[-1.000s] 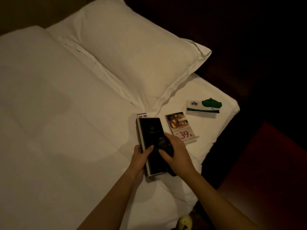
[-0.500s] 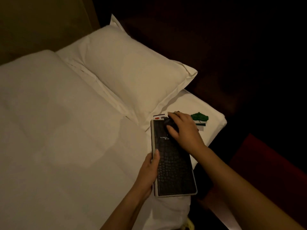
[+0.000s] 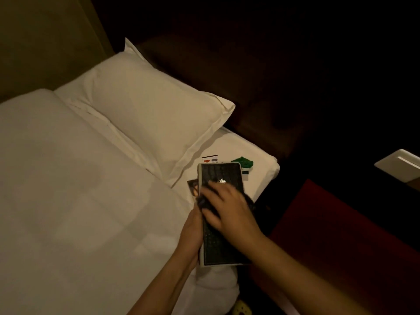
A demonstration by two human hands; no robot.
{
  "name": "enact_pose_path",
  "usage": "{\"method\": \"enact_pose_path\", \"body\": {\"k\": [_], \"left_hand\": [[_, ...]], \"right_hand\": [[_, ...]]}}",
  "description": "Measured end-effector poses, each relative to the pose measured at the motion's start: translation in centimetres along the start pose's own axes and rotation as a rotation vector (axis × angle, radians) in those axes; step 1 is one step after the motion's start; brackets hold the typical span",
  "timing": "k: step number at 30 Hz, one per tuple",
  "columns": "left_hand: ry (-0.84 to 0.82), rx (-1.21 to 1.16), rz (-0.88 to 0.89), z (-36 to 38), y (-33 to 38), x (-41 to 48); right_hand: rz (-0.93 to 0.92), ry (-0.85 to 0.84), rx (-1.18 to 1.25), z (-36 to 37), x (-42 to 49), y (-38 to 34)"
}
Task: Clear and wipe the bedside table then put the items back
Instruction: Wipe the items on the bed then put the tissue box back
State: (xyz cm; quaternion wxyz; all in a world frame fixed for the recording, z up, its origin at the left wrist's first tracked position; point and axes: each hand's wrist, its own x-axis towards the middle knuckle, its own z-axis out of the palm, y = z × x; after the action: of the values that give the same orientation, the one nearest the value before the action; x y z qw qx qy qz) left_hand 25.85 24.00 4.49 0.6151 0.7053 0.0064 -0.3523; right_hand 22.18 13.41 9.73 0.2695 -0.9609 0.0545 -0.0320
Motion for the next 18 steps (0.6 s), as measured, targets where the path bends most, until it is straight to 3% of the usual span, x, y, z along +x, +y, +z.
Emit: {"method": "enact_pose_path", "body": {"k": [4, 14, 18], "left_hand": [[0.007, -0.043, -0.027, 1.5, 1.1, -1.8], [0.133, 0.023, -0.176, 1.2, -1.6, -2.5], [0.274, -0.143, -0.259, -2.2, -4.2, -1.7]], "right_hand": [[0.137, 0.072, 0.021, -2.4, 4.0, 4.2], [0.233, -0.076, 0.183, -0.7, 6.8, 8.7], [0.367, -0.088, 0.253, 1.5, 6.6, 10.0]]}}
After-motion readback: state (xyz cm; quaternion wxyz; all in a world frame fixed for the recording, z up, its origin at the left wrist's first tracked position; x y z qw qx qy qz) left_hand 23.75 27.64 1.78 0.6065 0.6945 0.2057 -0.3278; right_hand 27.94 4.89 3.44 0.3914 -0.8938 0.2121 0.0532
